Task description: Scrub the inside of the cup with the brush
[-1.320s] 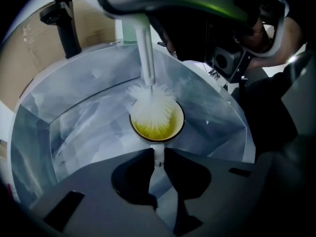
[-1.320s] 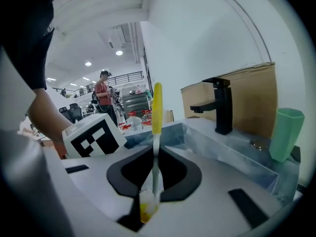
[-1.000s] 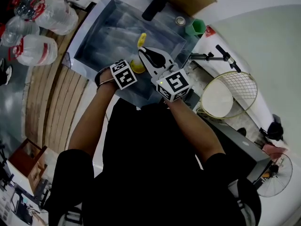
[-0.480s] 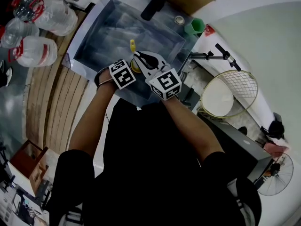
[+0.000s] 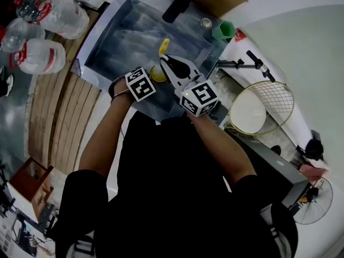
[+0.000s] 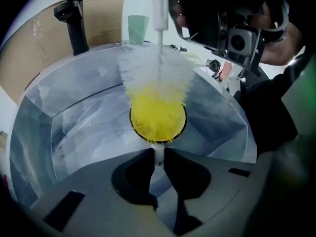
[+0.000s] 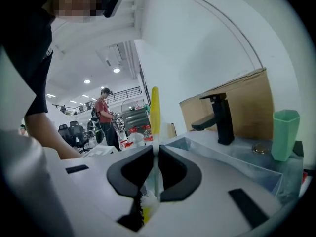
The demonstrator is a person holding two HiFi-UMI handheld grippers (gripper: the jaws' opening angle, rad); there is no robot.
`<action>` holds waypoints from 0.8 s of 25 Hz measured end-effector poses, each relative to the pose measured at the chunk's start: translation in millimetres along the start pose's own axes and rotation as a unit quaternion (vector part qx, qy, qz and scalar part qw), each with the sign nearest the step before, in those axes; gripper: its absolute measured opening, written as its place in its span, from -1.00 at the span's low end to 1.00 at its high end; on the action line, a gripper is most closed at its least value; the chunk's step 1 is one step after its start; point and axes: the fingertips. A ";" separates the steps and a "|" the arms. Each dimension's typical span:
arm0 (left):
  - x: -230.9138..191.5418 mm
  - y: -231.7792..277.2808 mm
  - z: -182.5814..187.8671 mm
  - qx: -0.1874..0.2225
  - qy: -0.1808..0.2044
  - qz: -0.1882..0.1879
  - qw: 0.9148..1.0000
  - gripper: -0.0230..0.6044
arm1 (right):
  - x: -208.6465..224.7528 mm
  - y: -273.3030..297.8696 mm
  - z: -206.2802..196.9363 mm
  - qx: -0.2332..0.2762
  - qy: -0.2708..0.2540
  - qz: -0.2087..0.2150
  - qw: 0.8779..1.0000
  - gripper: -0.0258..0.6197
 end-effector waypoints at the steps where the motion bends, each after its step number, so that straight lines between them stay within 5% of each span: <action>1: -0.7 -0.3 -0.2 0.001 -0.001 0.001 1.000 -0.70 | -2.3 -1.3 1.8 0.001 -0.001 0.002 1.000 -0.77; 12: 1.2 -1.4 3.7 0.007 0.002 0.006 1.000 -0.70 | -6.6 1.4 -52.0 -0.057 -0.011 0.002 0.998 -0.77; 20: -0.2 -0.6 3.5 0.008 -0.010 0.002 1.000 -0.70 | -3.6 -21.0 -1.8 -0.017 -0.006 0.005 1.000 -0.77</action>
Point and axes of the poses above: the fingertips, and each gripper's own axes: y forward along the fingers, x to its right, z out of its top, and after that the axes turned 10 degrees about -x, right-handed
